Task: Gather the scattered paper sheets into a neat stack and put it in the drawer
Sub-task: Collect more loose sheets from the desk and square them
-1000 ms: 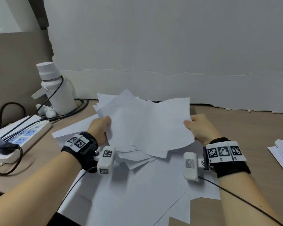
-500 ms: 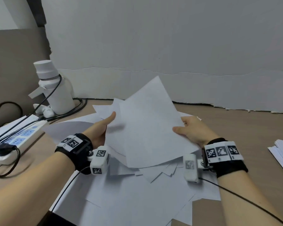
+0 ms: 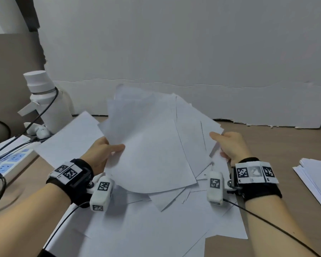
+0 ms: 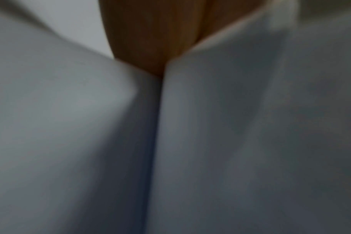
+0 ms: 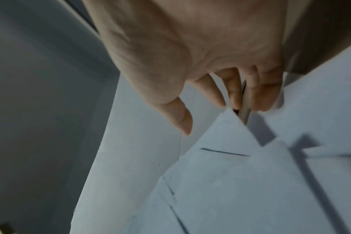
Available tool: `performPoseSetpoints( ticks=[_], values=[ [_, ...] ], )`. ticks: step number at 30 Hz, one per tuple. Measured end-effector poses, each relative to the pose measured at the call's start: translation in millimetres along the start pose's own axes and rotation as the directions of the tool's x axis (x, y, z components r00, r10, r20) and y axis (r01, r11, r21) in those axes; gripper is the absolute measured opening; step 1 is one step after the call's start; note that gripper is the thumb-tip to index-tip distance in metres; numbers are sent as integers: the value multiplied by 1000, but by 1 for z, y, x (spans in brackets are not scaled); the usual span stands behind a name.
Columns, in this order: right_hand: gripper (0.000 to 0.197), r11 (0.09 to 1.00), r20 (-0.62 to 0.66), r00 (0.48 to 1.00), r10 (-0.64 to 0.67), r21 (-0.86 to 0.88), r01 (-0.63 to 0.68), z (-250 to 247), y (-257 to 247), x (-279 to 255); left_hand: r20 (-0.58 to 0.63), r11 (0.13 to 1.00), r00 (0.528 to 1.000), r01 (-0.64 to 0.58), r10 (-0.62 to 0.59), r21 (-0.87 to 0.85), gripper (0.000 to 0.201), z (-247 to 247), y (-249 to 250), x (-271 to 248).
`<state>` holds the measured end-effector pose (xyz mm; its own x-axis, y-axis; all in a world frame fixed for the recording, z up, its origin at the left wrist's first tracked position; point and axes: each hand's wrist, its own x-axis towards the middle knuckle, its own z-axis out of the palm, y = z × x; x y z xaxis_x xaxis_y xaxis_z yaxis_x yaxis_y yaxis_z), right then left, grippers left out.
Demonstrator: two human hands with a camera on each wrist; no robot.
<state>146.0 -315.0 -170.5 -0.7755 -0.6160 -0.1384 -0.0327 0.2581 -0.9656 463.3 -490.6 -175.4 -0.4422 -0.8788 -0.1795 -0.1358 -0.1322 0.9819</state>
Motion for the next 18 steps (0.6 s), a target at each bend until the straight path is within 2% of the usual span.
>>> performPoseSetpoints(
  ticks=[3, 5, 7, 8, 10, 12, 16, 18],
  values=[
    [31, 988, 72, 996, 52, 145, -62, -5, 0, -1, 14, 998, 1000, 0, 1, -56, 35, -2, 5, -5],
    [31, 945, 148, 989, 18, 320, -66, -3, 0, -2, 47, 998, 999, 23, -20, -57, 30, 2, 9, -11],
    [34, 938, 152, 987, -58, 348, 1, -2, 0, -2, 70, 998, 996, 54, -52, -24, 19, 7, 11, -16],
    [35, 950, 121, 987, -104, 306, 62, -1, 0, -2, 57, 997, 996, 72, -72, -13, 22, 10, 10, -17],
    [27, 955, 26, 977, -213, 218, 203, 3, -1, -1, 81, 993, 990, 119, -119, -3, 15, 16, 7, -15],
    [14, 935, -61, 954, -295, 190, 301, 5, -2, -2, 89, 985, 982, 170, -167, -31, 29, 20, -1, -7],
    [17, 905, -224, 893, -391, 83, 417, 3, -3, 1, 79, 969, 973, 226, -218, -100, 29, 22, -3, 5],
    [11, 891, -331, 849, -412, 49, 452, -1, -6, 1, 87, 962, 969, 240, -230, -133, 34, 18, -3, 7]
  ],
)
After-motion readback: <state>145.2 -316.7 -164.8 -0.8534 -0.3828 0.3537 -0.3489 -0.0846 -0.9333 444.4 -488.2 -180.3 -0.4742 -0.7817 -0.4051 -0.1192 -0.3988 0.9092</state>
